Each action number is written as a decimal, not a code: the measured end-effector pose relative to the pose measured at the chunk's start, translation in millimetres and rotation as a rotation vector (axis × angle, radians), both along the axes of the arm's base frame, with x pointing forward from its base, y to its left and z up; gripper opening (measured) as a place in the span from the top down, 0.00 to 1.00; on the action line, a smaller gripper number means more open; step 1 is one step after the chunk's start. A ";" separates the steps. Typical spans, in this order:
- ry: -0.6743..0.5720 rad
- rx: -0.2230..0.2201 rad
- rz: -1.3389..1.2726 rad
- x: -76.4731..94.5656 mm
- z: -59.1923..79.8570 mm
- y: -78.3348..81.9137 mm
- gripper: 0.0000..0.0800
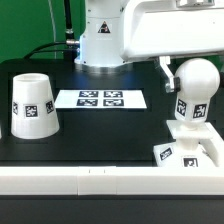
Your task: Assemble lamp
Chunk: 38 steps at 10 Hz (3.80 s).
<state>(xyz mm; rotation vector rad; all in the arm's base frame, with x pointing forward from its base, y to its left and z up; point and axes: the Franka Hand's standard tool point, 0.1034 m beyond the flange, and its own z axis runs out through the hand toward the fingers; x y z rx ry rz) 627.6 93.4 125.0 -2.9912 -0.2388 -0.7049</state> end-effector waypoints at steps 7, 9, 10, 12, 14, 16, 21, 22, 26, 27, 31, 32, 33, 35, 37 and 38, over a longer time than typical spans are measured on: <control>-0.002 0.000 0.000 0.0 0.7 0.3 0.14; 0.022 -0.004 0.007 -0.7 17.6 -0.2 0.13; 0.029 -0.008 0.012 -0.6 25.3 -1.1 0.13; 0.031 -0.008 0.012 0.1 29.5 -1.3 0.13; 0.033 -0.008 0.012 -0.1 28.7 -1.3 0.13; 0.067 -0.010 0.015 -2.5 26.0 -1.0 0.13; 0.370 -0.034 0.039 -11.9 5.9 -2.6 0.13; 0.429 -0.037 0.044 -11.7 5.7 -1.6 0.13; 0.491 -0.038 0.048 -8.4 4.1 -0.6 0.13; 0.492 -0.039 0.048 -8.3 3.5 -2.3 0.13; 0.492 -0.039 0.051 -8.3 3.2 -3.5 0.28; 0.492 -0.039 0.051 -8.3 3.2 -3.5 0.28; 0.492 -0.037 0.043 -8.3 3.2 -3.4 0.28; 0.496 -0.026 -0.003 -8.3 3.2 -2.8 0.28; 0.506 0.032 -0.246 -7.8 3.6 -1.9 0.28; 0.510 0.068 -0.356 -7.1 3.9 -2.0 0.28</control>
Offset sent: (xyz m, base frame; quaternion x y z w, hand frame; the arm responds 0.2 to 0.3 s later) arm 0.0000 0.0000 0.0000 0.0000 0.0000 0.0000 1.0000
